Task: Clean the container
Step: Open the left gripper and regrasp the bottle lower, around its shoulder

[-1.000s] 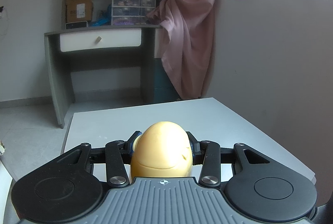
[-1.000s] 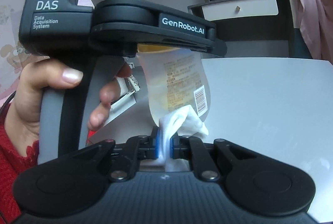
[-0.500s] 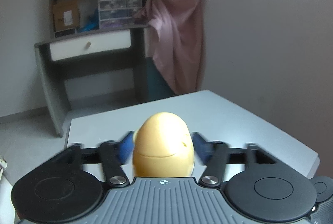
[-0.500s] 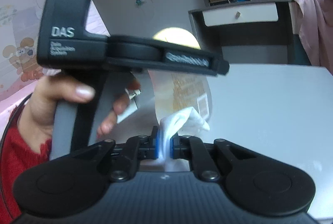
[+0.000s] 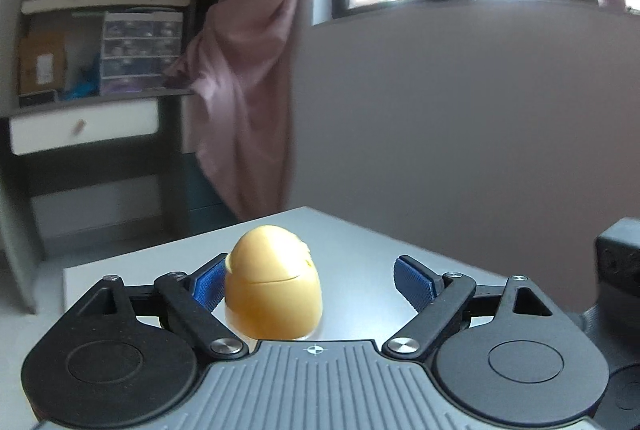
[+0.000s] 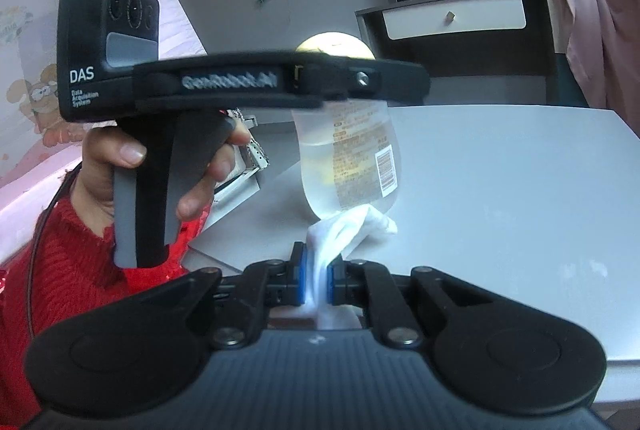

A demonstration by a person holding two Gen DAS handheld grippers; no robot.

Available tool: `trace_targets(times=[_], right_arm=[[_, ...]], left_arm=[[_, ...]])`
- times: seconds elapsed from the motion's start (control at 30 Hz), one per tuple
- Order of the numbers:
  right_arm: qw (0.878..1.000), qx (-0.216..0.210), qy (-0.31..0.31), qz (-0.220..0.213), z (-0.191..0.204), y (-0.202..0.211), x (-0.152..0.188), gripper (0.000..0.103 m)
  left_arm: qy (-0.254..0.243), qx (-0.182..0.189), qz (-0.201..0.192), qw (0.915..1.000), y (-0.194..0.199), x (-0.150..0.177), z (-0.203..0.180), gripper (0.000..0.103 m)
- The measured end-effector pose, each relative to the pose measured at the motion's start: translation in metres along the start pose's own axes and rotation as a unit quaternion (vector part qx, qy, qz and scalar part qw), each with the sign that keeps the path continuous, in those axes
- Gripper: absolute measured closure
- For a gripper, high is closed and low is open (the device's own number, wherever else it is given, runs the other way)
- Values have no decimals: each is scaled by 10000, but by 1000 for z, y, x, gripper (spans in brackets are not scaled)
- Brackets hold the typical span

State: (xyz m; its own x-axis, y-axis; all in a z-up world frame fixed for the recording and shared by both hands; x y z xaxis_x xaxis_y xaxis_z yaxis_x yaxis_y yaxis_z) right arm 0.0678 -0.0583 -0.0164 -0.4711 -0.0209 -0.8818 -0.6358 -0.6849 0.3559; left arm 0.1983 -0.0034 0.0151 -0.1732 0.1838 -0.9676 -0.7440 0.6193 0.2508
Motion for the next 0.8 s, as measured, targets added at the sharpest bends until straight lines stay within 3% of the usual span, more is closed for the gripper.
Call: trace_targets(times=[0.23, 0.47, 0.8], right_arm=[[10000, 48, 20, 49, 0, 0, 0, 93], [9998, 129, 47, 141, 1, -1, 1, 93], [9994, 233, 69, 230, 2, 0, 3, 93]], left_arm=[[-173, 887, -361, 9953, 0, 20, 0, 15], [-376, 2121, -864, 9727, 2, 34, 15, 15], [-420, 2836, -582, 9562, -33, 58, 32, 15]])
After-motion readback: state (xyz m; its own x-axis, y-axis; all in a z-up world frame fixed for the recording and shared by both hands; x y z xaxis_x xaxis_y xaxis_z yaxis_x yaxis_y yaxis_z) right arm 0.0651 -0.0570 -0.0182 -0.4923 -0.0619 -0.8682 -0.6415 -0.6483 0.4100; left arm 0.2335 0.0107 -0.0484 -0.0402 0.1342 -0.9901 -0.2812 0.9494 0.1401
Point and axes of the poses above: each gripper's, at about its wrist camera, not at the fingertips, and y roughly against the way its jaws point, z to its left, x to its underside, the point moved 9 cm from there along -y, roughly the way its jaws point, and after that the axes turned 6 degrees about -x, right-handed, at the moved point
